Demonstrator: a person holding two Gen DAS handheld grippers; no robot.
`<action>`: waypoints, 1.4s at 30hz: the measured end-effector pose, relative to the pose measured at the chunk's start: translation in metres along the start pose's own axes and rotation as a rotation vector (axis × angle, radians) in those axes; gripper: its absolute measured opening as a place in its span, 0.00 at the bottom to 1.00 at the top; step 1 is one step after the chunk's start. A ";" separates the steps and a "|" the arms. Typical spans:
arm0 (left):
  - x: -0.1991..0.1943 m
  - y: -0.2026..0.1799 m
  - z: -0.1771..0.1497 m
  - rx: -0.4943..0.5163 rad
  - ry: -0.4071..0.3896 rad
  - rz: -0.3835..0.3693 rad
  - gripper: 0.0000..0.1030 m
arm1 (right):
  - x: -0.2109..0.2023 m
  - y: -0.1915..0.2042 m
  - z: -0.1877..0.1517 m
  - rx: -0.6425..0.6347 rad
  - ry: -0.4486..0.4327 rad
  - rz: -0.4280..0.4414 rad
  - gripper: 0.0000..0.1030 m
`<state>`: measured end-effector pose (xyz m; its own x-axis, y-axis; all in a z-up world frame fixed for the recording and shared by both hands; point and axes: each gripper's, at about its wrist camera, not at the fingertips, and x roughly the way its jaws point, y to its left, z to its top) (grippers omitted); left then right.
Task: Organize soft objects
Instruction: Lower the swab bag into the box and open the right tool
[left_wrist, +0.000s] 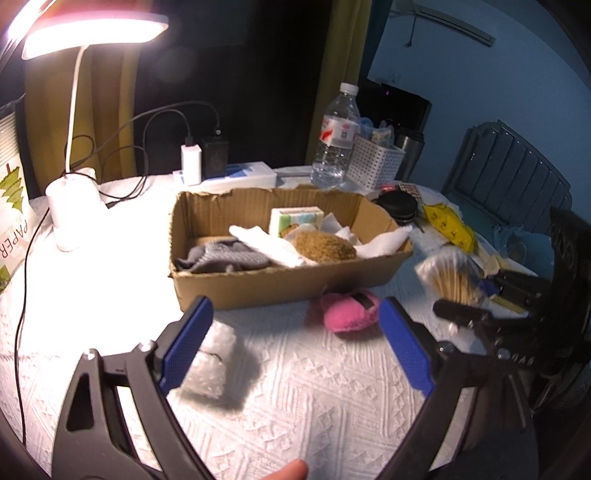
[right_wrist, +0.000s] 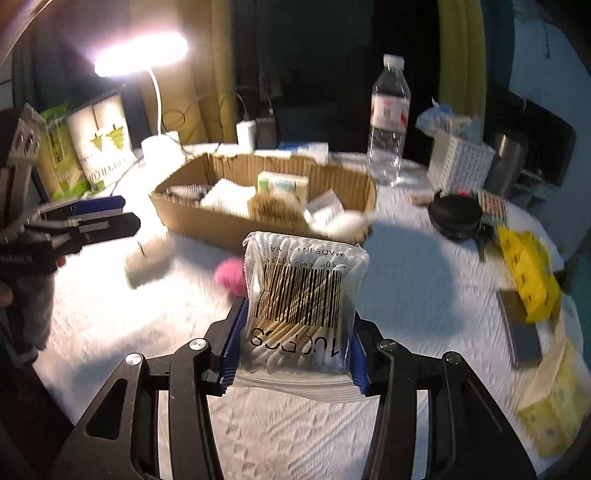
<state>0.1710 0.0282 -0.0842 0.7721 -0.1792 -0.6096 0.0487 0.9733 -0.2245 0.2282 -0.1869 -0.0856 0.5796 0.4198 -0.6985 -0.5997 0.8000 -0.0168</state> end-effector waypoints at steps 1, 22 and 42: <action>0.000 0.002 0.001 -0.002 -0.002 0.004 0.90 | 0.000 0.000 0.004 0.001 -0.009 0.003 0.49; 0.035 0.035 0.020 -0.044 0.024 0.054 0.90 | 0.054 -0.031 0.070 0.064 -0.072 0.022 0.50; 0.026 0.029 0.019 -0.040 0.007 0.052 0.90 | 0.048 -0.024 0.061 0.054 -0.079 0.006 0.70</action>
<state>0.2047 0.0549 -0.0925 0.7684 -0.1297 -0.6267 -0.0172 0.9747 -0.2228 0.3039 -0.1595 -0.0755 0.6193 0.4554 -0.6396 -0.5740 0.8184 0.0271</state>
